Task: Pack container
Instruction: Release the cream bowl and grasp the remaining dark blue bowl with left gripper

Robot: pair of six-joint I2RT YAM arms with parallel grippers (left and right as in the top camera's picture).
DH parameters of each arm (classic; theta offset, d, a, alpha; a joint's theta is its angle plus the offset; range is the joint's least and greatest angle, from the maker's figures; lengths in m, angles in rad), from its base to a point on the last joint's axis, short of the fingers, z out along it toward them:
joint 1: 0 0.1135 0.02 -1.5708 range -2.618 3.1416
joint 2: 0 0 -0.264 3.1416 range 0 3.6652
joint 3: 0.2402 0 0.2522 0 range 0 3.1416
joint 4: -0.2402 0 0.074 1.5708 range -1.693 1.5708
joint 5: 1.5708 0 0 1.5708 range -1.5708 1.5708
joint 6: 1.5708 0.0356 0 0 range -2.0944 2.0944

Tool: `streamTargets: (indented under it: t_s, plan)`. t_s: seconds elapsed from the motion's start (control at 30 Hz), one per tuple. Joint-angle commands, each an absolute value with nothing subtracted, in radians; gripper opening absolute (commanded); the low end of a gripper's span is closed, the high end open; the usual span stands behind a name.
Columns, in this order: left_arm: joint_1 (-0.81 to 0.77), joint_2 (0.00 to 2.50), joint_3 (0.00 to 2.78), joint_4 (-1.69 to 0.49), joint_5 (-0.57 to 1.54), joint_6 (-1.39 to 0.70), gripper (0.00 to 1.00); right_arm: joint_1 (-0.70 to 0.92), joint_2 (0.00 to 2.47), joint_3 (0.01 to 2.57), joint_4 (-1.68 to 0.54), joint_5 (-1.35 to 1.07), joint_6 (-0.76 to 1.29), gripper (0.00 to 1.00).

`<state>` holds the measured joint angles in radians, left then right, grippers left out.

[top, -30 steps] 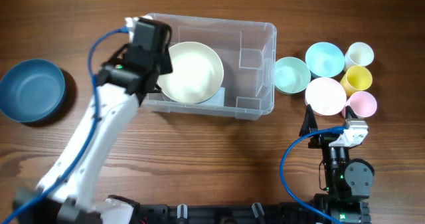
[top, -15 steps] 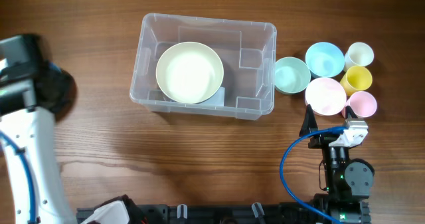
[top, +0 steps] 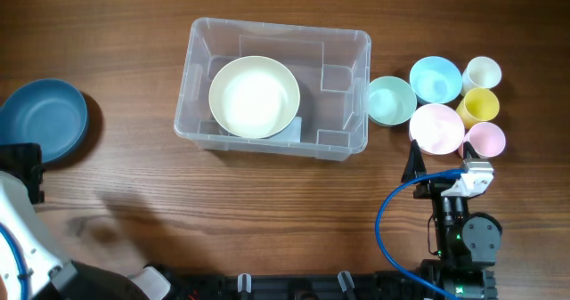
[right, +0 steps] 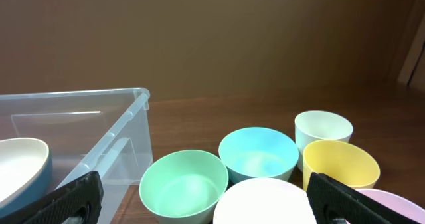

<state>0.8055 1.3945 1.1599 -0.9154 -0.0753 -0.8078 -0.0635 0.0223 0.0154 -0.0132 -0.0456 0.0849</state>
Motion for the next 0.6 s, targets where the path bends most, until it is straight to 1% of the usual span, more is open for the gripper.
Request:
streamTargets:
  t_s: [0.0, 0.33, 0.57]
  plan:
    - [0.811, 1.461, 1.131, -0.861, -0.022, -0.82, 0.55, -0.068, 0.023, 0.011, -0.008, -0.061, 0.081, 1.0]
    - [0.811, 1.746, 1.131, -0.733, 0.012, -0.819, 0.52, -0.068, 0.023, 0.011, -0.008, -0.061, 0.081, 1.0]
    - [0.811, 1.779, 1.131, -0.667, 0.019, -0.816, 0.5, -0.068, 0.023, 0.011, -0.008, -0.061, 0.081, 1.0]
